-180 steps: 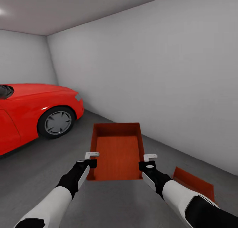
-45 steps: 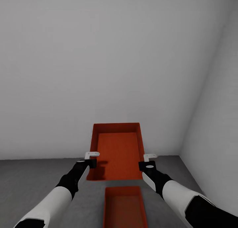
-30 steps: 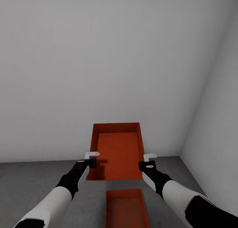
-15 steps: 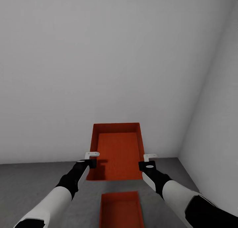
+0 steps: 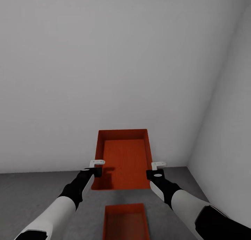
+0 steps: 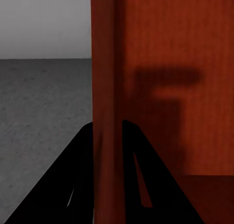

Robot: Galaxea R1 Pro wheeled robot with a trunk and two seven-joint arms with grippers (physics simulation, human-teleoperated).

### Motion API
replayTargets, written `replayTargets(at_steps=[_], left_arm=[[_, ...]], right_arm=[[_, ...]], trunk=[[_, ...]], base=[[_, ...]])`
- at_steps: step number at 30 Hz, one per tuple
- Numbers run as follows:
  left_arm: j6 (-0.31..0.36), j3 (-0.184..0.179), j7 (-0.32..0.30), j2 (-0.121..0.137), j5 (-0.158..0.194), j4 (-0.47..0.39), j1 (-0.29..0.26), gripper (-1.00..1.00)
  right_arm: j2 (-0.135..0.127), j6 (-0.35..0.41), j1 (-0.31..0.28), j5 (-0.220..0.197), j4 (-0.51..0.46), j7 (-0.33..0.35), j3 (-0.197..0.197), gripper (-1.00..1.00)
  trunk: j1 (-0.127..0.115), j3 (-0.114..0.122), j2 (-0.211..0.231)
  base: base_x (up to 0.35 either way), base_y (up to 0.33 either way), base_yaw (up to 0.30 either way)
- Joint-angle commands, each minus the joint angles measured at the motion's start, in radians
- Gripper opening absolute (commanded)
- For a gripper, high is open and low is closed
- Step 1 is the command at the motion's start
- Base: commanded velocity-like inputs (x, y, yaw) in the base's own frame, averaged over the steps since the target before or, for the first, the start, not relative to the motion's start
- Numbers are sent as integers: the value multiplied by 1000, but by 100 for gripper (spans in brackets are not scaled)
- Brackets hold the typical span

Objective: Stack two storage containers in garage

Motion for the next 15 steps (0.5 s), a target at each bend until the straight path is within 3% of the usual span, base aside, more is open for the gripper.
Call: replayTargets(at_steps=[1, 15], left_arm=[[6, -2, 12, -9, 5, 1, 0, -100], [5, -3, 11, -7, 5, 1, 0, -100]], right_arm=[[0, 9, -2, 24, -13, -79, -22, -100], [0, 9, -2, 24, -13, -79, -22, -100]], trunk=[[1, -2, -2], [1, -2, -2]], base=[[37, -7, 0], [113, -123, 0]])
